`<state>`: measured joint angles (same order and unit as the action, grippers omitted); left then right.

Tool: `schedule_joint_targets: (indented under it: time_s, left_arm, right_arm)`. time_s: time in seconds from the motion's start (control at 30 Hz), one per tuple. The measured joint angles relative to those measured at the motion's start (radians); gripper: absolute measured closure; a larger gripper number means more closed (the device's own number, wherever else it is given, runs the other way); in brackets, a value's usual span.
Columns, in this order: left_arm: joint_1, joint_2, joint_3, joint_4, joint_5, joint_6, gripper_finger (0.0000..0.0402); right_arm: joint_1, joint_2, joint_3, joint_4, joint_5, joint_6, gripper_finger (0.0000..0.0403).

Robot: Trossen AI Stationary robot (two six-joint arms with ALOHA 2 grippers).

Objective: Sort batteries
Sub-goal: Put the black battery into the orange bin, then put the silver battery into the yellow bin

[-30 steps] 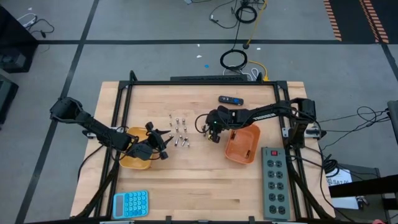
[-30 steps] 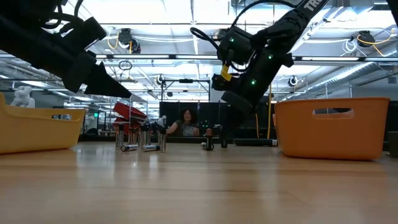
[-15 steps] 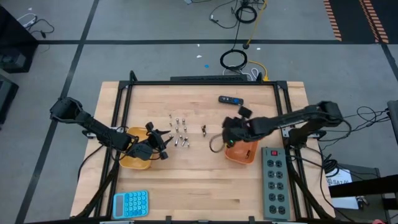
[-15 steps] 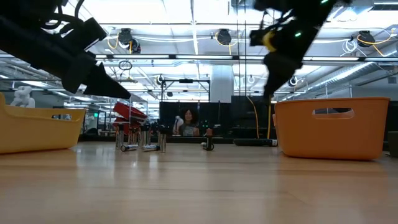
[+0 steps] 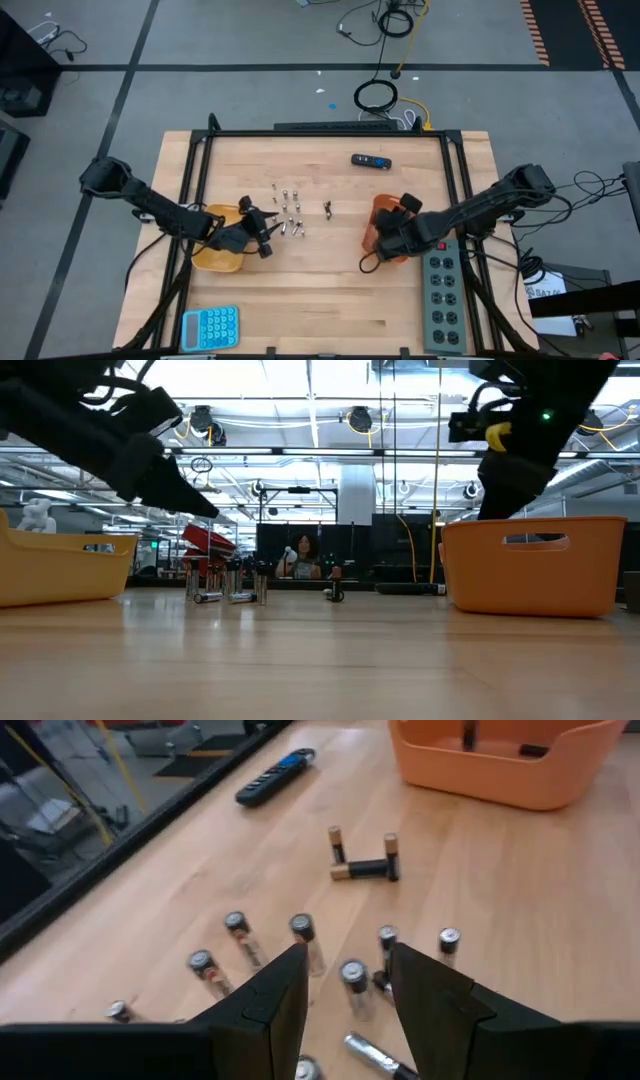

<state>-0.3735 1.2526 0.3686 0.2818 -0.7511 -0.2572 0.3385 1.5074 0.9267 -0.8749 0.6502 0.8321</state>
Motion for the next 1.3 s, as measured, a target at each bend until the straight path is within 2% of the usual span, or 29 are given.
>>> schedule_joint_targets:
  time_s: [0.2,0.37,0.53,0.7,0.87,1.1,1.3]
  left_arm:
    - [0.059,-0.024,0.043,-0.076,0.129,-0.023,0.0249]
    - [0.101,-0.07,0.146,-0.377,0.261,-0.076,0.0249]
    - [0.118,-0.073,0.211,-0.596,0.317,-0.104,0.0246]
    - [0.141,-0.073,0.211,-0.656,0.337,-0.128,0.021]
    - [0.172,-0.073,0.211,-0.666,0.359,-0.107,0.0176]
    - [0.251,-0.05,0.211,-0.656,0.425,-0.01,0.019]
    - [0.27,-0.05,0.211,-0.648,0.461,0.039,0.0203]
  right_arm:
    - [0.043,0.0,-0.019,-0.001,0.036,0.04,0.0273]
    - [0.078,-0.022,-0.02,0.009,0.125,0.047,0.0278]
    - [0.105,-0.032,-0.02,0.035,0.263,0.045,0.0278]
    - [0.144,-0.032,-0.02,0.056,0.392,0.039,0.0278]
    - [0.162,-0.032,-0.02,0.057,0.417,0.036,0.0278]
    - [0.157,-0.051,-0.02,0.05,0.414,-0.052,0.0278]
    - [0.129,-0.219,-0.083,0.081,0.39,-0.152,0.0297]
